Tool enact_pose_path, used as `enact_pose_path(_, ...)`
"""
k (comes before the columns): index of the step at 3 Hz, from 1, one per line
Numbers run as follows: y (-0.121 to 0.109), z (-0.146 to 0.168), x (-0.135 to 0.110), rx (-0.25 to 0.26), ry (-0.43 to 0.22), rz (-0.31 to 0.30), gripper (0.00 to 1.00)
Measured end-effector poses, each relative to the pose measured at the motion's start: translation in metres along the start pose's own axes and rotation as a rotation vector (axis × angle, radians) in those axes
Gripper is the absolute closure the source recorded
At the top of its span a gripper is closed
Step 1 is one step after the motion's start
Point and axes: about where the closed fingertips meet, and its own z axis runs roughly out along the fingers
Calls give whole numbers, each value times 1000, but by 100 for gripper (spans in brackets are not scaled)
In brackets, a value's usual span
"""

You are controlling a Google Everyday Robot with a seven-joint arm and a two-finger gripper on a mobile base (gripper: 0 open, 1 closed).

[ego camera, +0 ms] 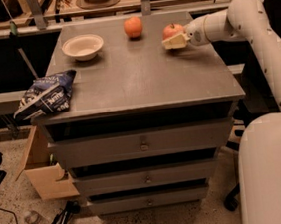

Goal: Move apple near blue chip bag

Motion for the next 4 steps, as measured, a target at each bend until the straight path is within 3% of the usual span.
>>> enact_pose_path(1, 14, -12, -40, -29, -9, -80, 100)
enact_pose_path(2, 47, -26, -81, -87, -39, -126, 100)
enact_pose_path(3, 82, -23, -85, -137, -16, -112, 100)
enact_pose_path(4, 130, -16, -89, -190, -5, -79, 100)
